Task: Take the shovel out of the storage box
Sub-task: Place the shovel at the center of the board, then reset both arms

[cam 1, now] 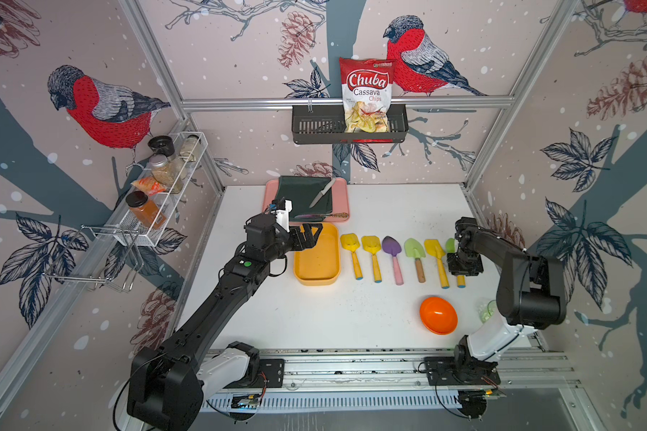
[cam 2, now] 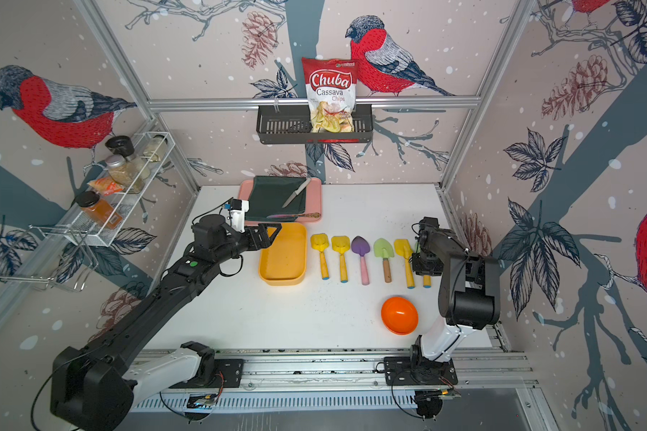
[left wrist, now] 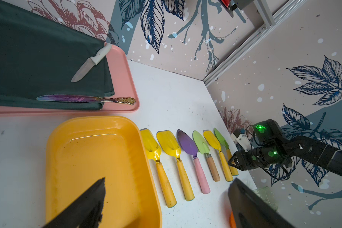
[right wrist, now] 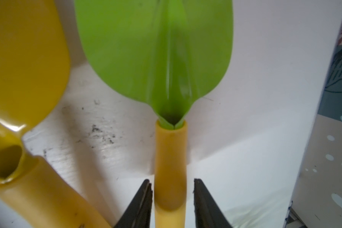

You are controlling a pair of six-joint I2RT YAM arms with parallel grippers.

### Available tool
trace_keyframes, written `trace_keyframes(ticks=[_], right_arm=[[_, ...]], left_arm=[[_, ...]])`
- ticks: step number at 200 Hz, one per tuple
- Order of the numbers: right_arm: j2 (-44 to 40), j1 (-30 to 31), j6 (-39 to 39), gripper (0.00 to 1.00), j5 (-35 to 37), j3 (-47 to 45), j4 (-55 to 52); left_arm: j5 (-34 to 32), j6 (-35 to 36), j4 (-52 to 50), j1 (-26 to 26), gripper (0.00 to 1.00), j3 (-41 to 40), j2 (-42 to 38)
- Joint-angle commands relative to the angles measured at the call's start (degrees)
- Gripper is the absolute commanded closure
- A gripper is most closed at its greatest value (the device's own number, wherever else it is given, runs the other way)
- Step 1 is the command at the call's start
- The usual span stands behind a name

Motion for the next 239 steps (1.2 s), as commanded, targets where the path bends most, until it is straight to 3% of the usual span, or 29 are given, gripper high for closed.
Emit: trace_keyframes(ticks=[1,56,63,66,67,68,71,110,131,151,172,203,239], right_arm=[[-0.8,0.0,1.0,0.59,1.2,0.0,-0.4],[-10.0,3.2,2.4,0.53,3.8,4.4,-0.2],[-12.1,4.2,3.0,0.43,4.1,4.8,1.4],[-13.0,4.7,3.2,0.26,4.1,4.9,2.0],[-13.3,4.9,3.3,0.13,4.0,4.9,2.4],[-13.6,5.0,3.4,0.06,3.9,4.9,2.6],[-14.5,5.3,3.6,0.0,3.4,4.9,3.8],[-23.9,11.3,2.1,0.01,-5.4,-0.6,23.1],[-29.0,11.2,3.5,0.0,-10.2,-12.1,41.4],[-31.3,10.9,3.0,0.0,-13.0,-24.2,59.2],[-30.8,9.2,3.6,0.0,-13.3,-31.0,68.4],[-26.5,6.2,6.0,0.0,-13.2,-37.1,79.2],[-22.4,2.7,10.0,0.0,-12.7,-45.2,97.6]], left_arm=[[-0.4,1.0,0.6,0.2,0.02,-0.1,-0.1],[-5.3,3.9,2.0,0.1,0.02,-1.8,-4.2],[-7.5,4.9,2.8,0.1,0.03,-2.7,-5.8],[-8.5,5.2,3.2,0.1,0.03,-3.1,-6.5],[-8.9,5.2,3.4,0.1,0.03,-3.3,-6.8],[-9.3,5.3,3.6,0.2,0.03,-3.5,-7.1],[-10.4,5.9,4.1,0.2,0.03,-4.1,-7.9],[-28.5,9.8,15.1,0.1,0.03,-15.3,-19.2],[-39.6,12.8,24.9,0.2,0.03,-23.4,-22.6],[-45.9,20.6,31.3,0.2,0.04,-28.5,-21.8],[-48.3,28.3,42.3,0.2,0.04,-34.1,-17.7],[-50.4,31.2,51.8,3.0,0.04,-37.3,-6.3],[-41.5,29.2,65.9,11.4,0.04,-41.7,5.4]])
